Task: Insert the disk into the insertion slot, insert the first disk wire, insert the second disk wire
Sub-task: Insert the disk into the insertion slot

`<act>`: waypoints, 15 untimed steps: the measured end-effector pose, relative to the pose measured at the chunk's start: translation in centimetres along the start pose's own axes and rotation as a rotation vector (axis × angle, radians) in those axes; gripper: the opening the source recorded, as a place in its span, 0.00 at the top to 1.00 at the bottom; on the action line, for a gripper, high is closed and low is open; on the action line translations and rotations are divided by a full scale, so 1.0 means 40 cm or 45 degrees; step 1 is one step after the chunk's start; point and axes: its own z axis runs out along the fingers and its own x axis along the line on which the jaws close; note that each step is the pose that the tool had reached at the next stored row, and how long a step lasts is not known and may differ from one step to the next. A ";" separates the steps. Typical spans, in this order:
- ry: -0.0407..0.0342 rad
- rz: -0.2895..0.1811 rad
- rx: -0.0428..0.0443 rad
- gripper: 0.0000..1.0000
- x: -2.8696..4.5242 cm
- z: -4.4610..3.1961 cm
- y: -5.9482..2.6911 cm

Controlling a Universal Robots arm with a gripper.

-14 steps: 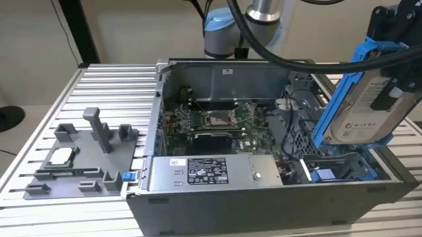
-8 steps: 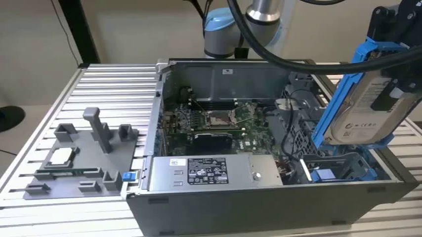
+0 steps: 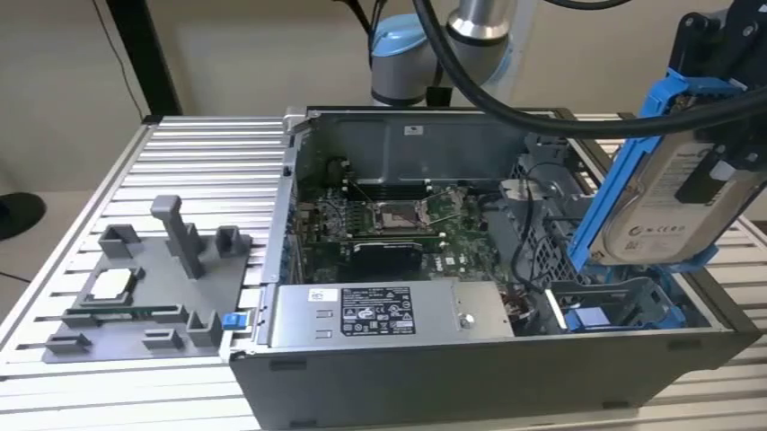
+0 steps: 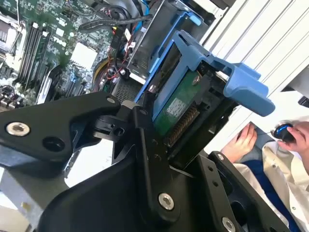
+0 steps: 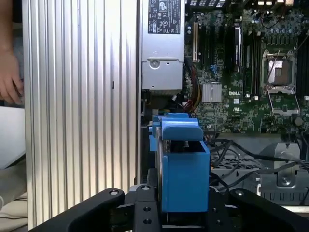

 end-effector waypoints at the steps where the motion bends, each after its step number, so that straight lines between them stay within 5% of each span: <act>1: 0.0000 0.000 0.000 1.00 0.000 0.000 0.000; 15: 0.0001 0.000 0.000 1.00 0.007 0.000 0.000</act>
